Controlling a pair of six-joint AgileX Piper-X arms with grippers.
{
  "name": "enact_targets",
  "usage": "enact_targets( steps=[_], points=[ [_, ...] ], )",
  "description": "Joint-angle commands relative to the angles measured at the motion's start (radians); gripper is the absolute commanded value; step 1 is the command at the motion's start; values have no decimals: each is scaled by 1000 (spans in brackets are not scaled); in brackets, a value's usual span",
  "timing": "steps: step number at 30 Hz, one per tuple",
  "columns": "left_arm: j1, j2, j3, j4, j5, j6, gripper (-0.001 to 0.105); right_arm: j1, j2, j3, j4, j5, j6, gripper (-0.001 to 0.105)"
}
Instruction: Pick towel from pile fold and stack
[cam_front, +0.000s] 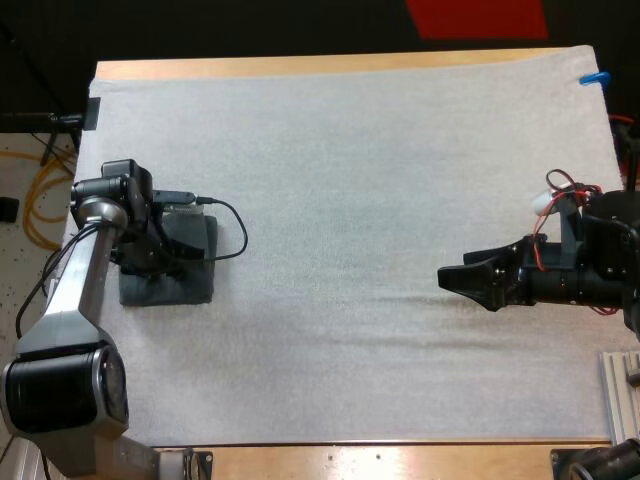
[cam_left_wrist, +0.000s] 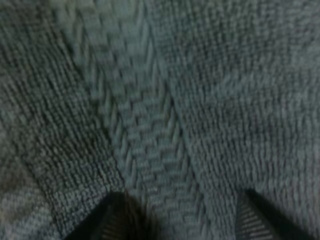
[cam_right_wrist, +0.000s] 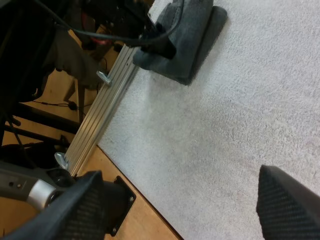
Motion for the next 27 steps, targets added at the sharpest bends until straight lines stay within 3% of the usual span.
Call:
enact_targets(
  steps=[1,11,16,20,27],
  points=[
    [0,-6,-5,-27,2,-13,49,-4,0,-2,-7,-17,-5,62],
    [0,-110,-127,-6,30,-17,49,-4,0,-2,-7,-17,-5,62],
    [0,-257,-138,-8,234,-10,49,-4,0,-2,-27,-17,-5,62],
    [0,-351,-138,-6,345,-10,49,-4,0,-2,-95,-4,-5,62],
    [-3,-474,-138,-7,349,-10,49,-7,58,-2,-194,238,-5,62]
  ],
)
